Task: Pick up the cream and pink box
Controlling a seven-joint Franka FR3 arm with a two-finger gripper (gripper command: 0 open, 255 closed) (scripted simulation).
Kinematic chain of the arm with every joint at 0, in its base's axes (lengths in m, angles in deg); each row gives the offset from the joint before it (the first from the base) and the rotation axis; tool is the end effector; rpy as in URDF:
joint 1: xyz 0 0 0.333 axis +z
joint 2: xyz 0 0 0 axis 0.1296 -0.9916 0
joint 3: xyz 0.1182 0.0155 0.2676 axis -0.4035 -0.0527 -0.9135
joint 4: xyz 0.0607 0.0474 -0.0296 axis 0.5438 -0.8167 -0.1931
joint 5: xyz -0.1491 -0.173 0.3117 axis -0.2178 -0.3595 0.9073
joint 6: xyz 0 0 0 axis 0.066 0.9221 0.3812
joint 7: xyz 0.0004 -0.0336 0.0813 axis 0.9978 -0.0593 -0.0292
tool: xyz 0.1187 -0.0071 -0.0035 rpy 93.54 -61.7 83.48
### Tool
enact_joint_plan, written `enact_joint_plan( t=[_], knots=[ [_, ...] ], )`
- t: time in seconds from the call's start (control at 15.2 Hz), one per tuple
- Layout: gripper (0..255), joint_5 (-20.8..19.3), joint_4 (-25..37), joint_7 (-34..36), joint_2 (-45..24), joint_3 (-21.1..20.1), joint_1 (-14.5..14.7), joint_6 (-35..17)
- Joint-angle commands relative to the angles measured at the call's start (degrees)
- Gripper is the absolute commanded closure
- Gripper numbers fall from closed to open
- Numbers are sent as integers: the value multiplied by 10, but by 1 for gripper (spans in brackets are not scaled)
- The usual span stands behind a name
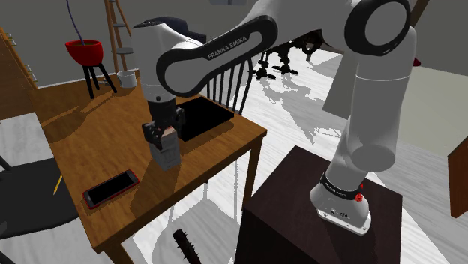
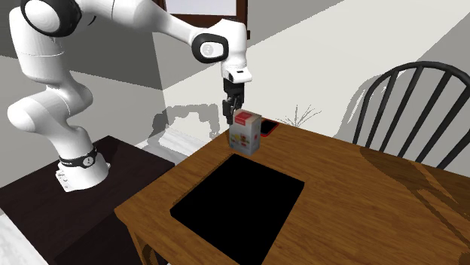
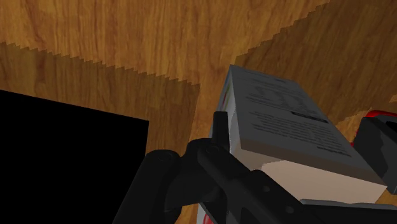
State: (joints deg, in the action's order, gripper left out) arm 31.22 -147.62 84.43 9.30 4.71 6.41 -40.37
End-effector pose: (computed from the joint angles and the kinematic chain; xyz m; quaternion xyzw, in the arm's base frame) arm 0.4961 0.3558 0.3789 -0.9986 -0.0524 -0.0018 0.0019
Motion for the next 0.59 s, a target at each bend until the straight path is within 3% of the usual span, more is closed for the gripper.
enact_joint_plan(
  t=[0.0,0.53],
  knots=[
    [255,2,7,-2,3,-1,0,10],
    [255,11,49,-8,20,-3,-2,66]
  ],
)
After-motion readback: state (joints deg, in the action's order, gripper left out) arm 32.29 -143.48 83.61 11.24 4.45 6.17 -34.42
